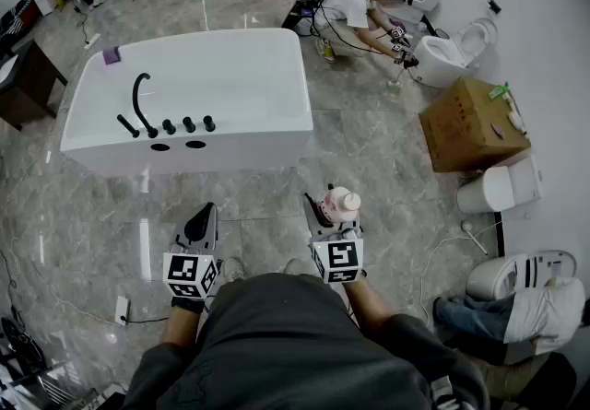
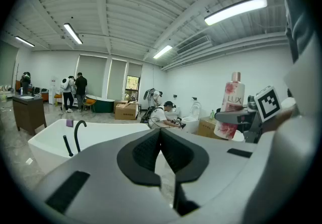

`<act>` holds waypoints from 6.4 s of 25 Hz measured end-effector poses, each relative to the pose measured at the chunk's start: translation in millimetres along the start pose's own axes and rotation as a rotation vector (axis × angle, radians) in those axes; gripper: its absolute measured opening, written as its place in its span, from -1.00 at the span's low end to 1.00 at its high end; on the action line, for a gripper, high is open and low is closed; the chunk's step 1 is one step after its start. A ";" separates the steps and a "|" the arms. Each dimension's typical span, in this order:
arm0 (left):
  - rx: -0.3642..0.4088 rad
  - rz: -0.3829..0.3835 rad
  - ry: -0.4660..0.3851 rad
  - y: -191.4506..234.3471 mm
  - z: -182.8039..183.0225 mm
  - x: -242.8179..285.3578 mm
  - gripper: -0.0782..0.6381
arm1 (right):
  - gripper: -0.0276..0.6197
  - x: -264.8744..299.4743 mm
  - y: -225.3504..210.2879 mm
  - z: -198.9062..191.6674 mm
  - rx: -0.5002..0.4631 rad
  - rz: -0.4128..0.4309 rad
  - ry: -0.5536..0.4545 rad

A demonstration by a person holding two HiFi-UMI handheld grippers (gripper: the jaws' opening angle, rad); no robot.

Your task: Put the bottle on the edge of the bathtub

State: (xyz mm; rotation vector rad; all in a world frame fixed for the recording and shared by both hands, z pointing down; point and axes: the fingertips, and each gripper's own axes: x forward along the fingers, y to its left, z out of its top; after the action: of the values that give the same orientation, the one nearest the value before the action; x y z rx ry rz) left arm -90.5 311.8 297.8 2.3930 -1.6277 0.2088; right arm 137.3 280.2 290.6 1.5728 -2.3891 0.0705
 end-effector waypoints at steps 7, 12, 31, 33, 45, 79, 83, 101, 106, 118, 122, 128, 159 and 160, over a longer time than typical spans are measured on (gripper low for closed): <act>-0.001 -0.002 0.003 -7.7 -1.5 7.5 -0.78 | -0.24 2.4 -8.7 -2.6 -0.002 0.007 0.000; -0.006 0.003 0.010 -8.6 -5.6 13.1 -0.78 | -0.23 6.4 -12.8 -5.6 0.005 0.016 0.005; -0.059 0.185 0.026 -15.7 -19.9 30.3 -0.78 | -0.23 50.9 -60.7 -20.2 -0.019 0.139 0.019; -0.064 0.193 0.027 -5.4 -22.3 34.8 -0.78 | -0.23 63.0 -62.7 -21.7 -0.019 0.134 0.024; -0.039 0.060 0.009 112.3 16.9 168.7 -0.78 | -0.23 190.9 -62.2 7.8 -0.026 0.039 0.044; -0.042 0.071 0.113 212.7 5.5 389.2 -0.78 | -0.23 465.4 -102.2 -6.6 -0.082 0.274 0.005; -0.034 0.079 0.120 217.4 -22.9 400.0 -0.78 | -0.23 477.2 -96.6 -39.8 -0.083 0.319 -0.005; -0.046 0.096 0.162 230.8 -187.6 428.4 -0.78 | -0.23 527.5 -44.1 -197.9 -0.218 0.561 -0.030; -0.053 0.097 0.172 229.8 -221.8 439.1 -0.78 | -0.23 537.5 -36.6 -234.0 -0.254 0.632 -0.023; -0.084 0.135 0.194 241.8 -279.4 456.4 -0.78 | -0.23 554.9 -13.8 -296.8 -0.292 0.815 0.010; -0.094 0.156 0.195 245.2 -290.3 459.2 -0.78 | -0.23 557.9 -8.0 -306.2 -0.316 0.877 0.008; -0.107 0.177 0.204 246.4 -303.5 464.2 -0.78 | -0.23 560.4 -3.2 -312.2 -0.321 0.947 -0.009; -0.101 0.149 0.237 242.6 -281.5 462.1 -0.78 | -0.04 550.1 -18.9 -307.8 -0.318 0.943 0.017; -0.099 0.147 0.237 242.2 -274.3 461.0 -0.78 | -0.04 548.4 -22.3 -304.6 -0.316 0.931 0.024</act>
State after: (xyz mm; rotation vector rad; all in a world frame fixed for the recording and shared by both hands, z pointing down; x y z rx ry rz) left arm -140.7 -110.2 705.1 2.0885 -1.6609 0.4110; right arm 17.8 -160.1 721.7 0.2471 -2.7172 -0.0980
